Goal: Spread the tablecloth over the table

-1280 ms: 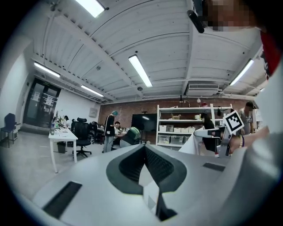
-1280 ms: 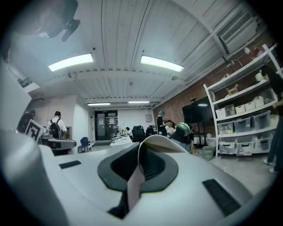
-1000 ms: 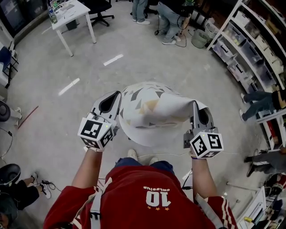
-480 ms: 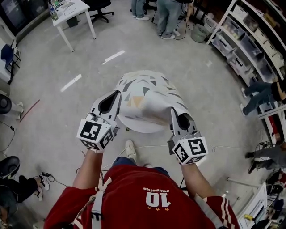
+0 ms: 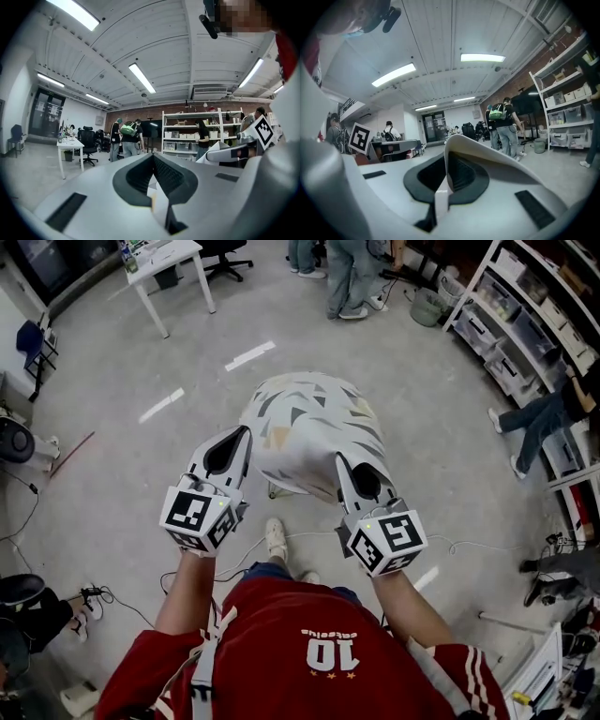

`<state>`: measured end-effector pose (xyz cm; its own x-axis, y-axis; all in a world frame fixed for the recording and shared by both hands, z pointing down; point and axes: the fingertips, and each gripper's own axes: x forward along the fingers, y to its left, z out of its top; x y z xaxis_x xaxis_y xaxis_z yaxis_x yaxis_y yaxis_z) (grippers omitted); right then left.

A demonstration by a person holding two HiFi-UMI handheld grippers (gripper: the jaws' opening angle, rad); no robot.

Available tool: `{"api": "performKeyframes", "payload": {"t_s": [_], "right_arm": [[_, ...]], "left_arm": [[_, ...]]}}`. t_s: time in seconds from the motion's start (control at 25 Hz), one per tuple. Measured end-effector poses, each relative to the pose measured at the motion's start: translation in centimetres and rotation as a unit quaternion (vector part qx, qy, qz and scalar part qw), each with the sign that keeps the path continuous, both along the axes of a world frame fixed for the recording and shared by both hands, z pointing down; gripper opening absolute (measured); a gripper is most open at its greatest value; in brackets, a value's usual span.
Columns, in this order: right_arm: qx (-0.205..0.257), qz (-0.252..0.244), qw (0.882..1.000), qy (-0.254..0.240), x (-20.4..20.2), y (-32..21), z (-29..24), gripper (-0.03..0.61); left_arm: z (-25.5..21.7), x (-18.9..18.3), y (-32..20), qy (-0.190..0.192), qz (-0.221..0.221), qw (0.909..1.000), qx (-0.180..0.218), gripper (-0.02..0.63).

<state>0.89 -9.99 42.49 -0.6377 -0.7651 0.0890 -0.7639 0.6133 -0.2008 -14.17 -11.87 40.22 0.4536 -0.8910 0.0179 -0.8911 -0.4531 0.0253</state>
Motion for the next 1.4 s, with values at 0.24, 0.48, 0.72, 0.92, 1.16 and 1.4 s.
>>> {"api": "performKeyframes", "payload": {"t_s": [0.24, 0.48, 0.72, 0.92, 1.16, 1.4], "right_arm": [[-0.008, -0.024, 1.0, 0.0, -0.7, 1.1, -1.2, 0.014], [-0.027, -0.04, 0.999, -0.002, -1.3, 1.6, -0.3, 0.014], [-0.066, -0.02, 0.998, 0.012, 0.2, 1.9, 2.9, 0.014], [-0.122, 0.013, 0.992, 0.028, 2.3, 1.1, 9.8, 0.014], [-0.132, 0.031, 0.99, 0.044, 3.7, 0.8, 16.6, 0.014], [-0.126, 0.066, 0.987, 0.072, 7.4, 4.5, 21.4, 0.018]], "left_arm": [[-2.2, 0.0, 0.5, -0.003, -0.012, 0.9999, 0.011, 0.002], [-2.5, 0.2, -0.6, -0.003, -0.012, 0.9999, 0.005, 0.002], [-2.7, 0.6, -1.1, -0.007, -0.003, 0.9999, -0.008, 0.002], [-1.1, 0.9, -0.4, -0.012, 0.005, 0.9997, -0.021, 0.002], [1.7, 1.1, 0.9, -0.013, 0.014, 0.9995, -0.025, 0.002], [4.0, 1.2, 4.1, -0.012, 0.01, 0.9994, -0.032, 0.002]]}}
